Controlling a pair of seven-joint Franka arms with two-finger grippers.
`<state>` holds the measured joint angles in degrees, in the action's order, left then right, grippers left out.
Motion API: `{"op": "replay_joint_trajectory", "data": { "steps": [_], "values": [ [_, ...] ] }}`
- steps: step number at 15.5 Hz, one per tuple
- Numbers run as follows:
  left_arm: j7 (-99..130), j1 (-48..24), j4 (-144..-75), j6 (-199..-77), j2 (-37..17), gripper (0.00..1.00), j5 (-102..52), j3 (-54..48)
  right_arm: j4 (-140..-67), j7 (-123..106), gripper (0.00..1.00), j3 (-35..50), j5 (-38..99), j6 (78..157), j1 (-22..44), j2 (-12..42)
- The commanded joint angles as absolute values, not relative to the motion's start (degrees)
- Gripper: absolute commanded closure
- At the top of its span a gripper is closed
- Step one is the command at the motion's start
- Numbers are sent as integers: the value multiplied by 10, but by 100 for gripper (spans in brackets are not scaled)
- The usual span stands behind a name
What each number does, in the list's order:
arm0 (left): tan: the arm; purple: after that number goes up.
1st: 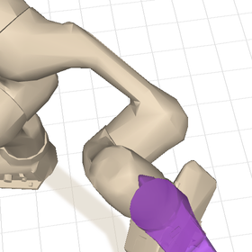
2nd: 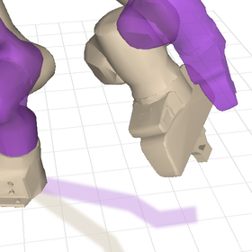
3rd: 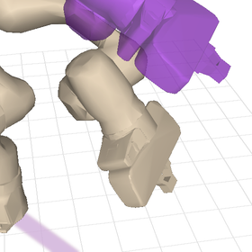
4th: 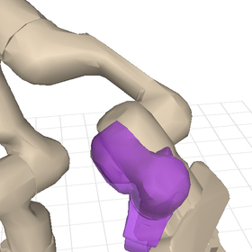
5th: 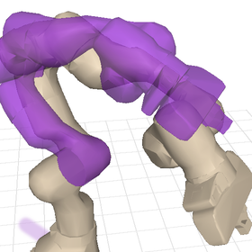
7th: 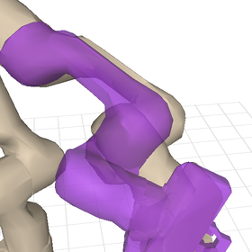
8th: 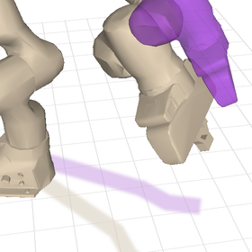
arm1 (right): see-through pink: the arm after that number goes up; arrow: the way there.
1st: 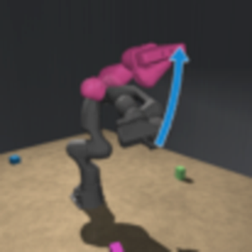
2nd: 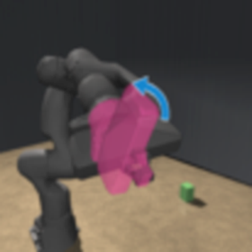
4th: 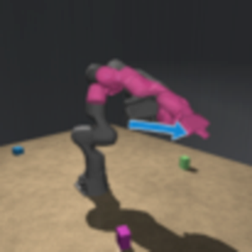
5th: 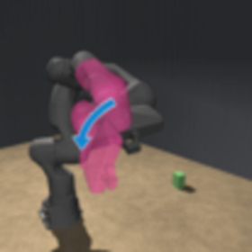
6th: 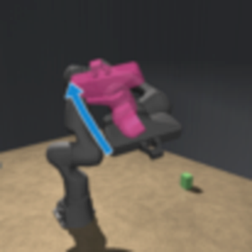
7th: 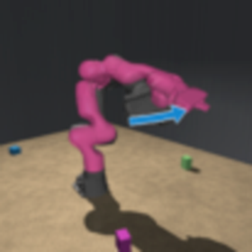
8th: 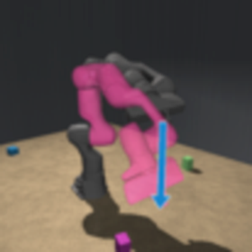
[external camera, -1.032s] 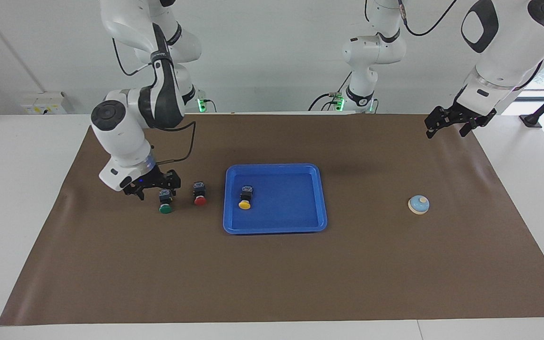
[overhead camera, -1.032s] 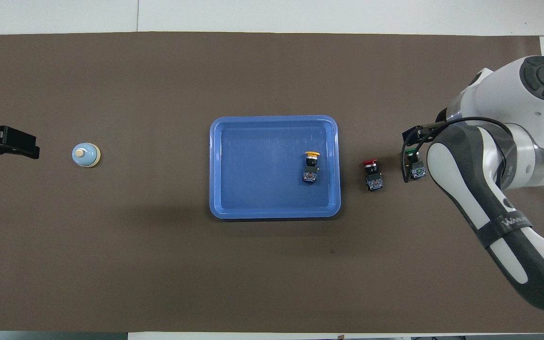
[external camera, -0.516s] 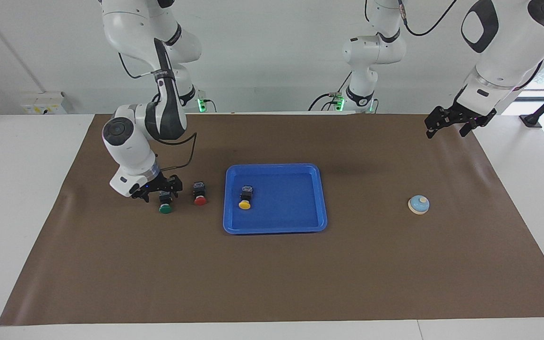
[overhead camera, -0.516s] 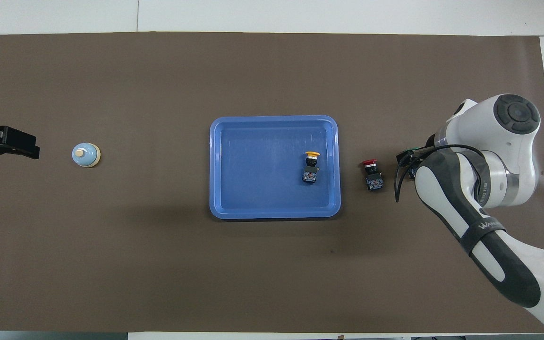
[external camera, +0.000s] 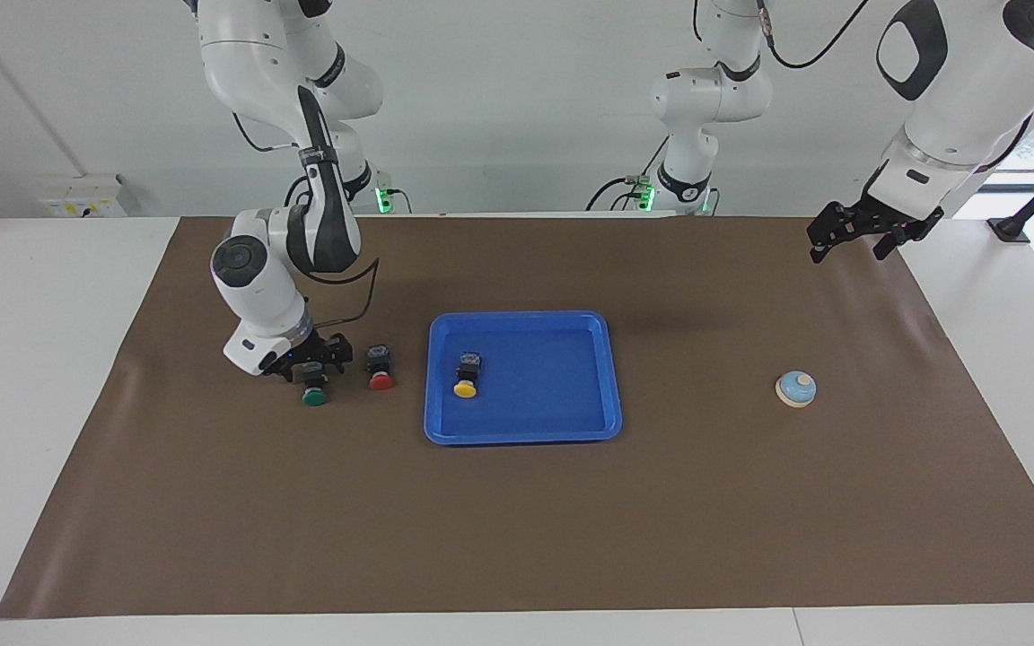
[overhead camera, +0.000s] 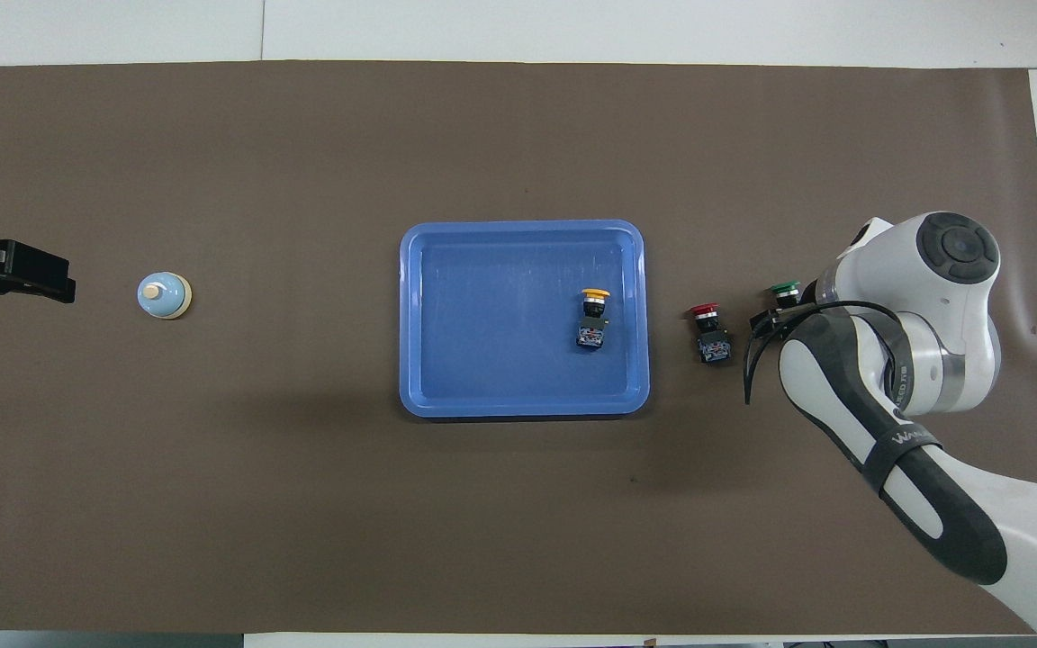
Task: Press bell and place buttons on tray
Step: 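Move the right gripper to the green-capped button and grasp it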
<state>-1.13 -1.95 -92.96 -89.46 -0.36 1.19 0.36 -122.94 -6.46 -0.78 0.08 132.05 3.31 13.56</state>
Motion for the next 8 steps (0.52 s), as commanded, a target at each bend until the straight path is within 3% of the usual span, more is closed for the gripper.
{"op": "replay_joint_trajectory", "data": {
  "steps": [1, 2, 6, 8],
  "values": [
    [-9, -21, -933, -889, 4, 0, 16, 5, -1236, -63, 90, -3, 1, 1332, 25, 134],
    [-9, -21, -933, -889, 4, 0, 17, 5, -1235, -63, 100, -3, 1, 1333, 25, 134],
    [-8, -21, -933, -889, 4, 0, 17, 5, -1204, -43, 100, -2, 4, 1308, 38, 134],
    [-9, -21, -933, -889, 4, 0, 17, 5, -1145, 14, 100, 2, 10, 1240, 67, 136]
  ]
}}
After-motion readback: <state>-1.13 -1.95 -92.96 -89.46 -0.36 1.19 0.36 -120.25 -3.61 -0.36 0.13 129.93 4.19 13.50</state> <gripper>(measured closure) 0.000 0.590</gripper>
